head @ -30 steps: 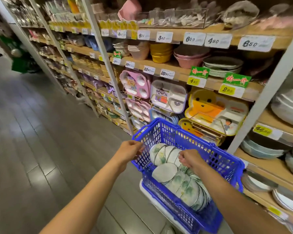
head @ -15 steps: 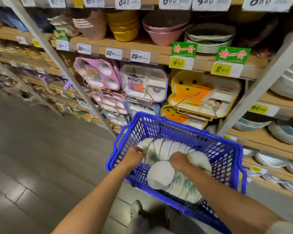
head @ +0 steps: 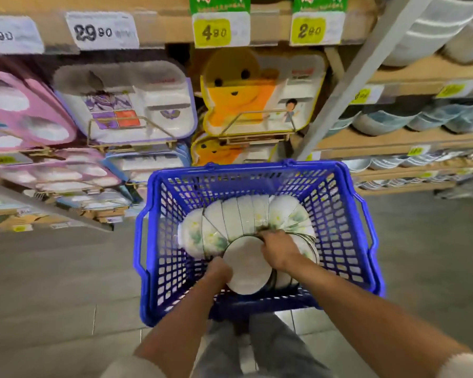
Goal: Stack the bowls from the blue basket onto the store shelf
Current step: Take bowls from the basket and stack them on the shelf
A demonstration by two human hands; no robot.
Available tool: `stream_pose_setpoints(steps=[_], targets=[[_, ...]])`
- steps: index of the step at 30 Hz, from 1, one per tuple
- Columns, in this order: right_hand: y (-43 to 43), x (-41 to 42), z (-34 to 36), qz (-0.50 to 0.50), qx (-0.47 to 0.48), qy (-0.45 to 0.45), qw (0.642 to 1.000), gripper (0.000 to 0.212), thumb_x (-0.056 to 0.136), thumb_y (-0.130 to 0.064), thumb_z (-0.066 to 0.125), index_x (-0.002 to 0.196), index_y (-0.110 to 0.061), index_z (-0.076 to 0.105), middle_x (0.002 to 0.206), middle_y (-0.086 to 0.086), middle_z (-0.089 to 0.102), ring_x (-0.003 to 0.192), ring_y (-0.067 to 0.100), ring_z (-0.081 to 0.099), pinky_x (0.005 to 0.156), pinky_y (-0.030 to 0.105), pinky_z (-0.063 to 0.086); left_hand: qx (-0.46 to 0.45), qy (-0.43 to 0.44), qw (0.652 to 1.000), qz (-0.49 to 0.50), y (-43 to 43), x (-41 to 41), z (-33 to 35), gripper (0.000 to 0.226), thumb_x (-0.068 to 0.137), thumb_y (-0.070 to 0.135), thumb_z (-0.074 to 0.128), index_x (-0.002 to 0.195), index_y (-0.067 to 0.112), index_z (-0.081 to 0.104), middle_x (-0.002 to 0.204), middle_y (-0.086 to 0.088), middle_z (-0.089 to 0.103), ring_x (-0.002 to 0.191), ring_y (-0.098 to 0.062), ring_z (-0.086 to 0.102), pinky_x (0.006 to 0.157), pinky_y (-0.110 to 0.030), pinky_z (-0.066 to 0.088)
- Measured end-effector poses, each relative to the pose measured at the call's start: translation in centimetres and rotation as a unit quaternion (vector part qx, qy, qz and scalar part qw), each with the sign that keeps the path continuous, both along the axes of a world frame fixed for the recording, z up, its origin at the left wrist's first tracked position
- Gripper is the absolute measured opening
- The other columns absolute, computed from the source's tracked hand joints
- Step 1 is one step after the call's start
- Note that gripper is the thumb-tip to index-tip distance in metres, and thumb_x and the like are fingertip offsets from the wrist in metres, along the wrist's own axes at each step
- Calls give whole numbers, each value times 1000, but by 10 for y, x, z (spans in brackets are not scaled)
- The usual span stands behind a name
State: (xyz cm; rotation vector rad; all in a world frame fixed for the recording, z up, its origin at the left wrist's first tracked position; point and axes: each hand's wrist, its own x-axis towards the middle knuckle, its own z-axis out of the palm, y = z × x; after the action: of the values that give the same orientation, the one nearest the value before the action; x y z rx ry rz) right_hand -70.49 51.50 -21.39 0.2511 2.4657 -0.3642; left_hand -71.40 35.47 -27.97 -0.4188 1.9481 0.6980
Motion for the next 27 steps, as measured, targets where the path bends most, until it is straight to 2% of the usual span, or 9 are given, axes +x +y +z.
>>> stream_pose_setpoints(steps=[4,7,10,12,14,19,21,24,27], targets=[[-1,3,-4,10,7,8,1000,47,93,-10,41,139,-15,48,138,11,53,132,29,41,107,37,37,27,6,999,-19,-6,-5,4,36,90,-5,45,126,-5,50,126,-25,54,115,-38,53,96,-46,50],[0,3,-4,1,-6,7,1000,50,93,-10,39,142,-21,44,137,11,54,128,29,44,106,37,37,16,39,998,-42,-11,-12,19,38,92,-2,44,130,-2,46,126,-22,53,116,-36,53,89,-38,49],[-1,1,2,-22,-57,43,997,50,97,-12,36,144,-28,42,134,13,55,124,30,48,104,37,35,21,52,997,-44,-17,-19,41,40,92,-3,43,131,-1,50,128,-19,57,116,-33,54,97,-39,48],[-1,-4,11,-76,-138,70,985,43,100,-12,35,141,-23,47,131,14,58,117,30,54,97,31,40,60,34,998,9,-20,-25,60,44,91,-8,39,132,3,50,123,-13,59,105,-29,59,82,-40,56],[-1,-10,28,-173,-255,73,949,39,103,-14,36,138,-20,50,130,13,60,109,25,58,86,27,44,114,8,990,77,-24,-32,84,47,91,-11,39,133,7,49,116,-9,58,94,-25,59,66,-36,59],[2,-29,86,-343,-468,100,808,32,100,-10,43,126,-17,61,133,7,58,105,11,57,84,21,46,196,-5,973,124,-29,-57,147,50,88,-17,44,132,4,52,118,-18,62,91,-30,63,60,-34,58],[5,-39,114,-369,-518,110,764,33,98,-8,43,123,-16,63,131,10,59,107,19,60,88,29,51,235,-4,963,129,-26,-67,176,52,85,-20,42,130,5,54,108,-17,66,84,-30,66,60,-35,61],[8,-50,155,-391,-544,134,730,35,94,-12,44,119,-22,66,128,9,62,116,31,56,102,48,44,269,29,953,134,-21,-78,219,49,85,-17,38,125,8,54,86,-15,68,66,-28,70,56,-36,61],[11,-59,199,-416,-565,161,694,32,91,-15,46,110,-23,70,123,12,64,111,39,58,97,55,47,299,101,941,122,-20,-85,265,34,85,-11,39,106,9,57,65,-13,71,55,-27,71,46,-30,57]])
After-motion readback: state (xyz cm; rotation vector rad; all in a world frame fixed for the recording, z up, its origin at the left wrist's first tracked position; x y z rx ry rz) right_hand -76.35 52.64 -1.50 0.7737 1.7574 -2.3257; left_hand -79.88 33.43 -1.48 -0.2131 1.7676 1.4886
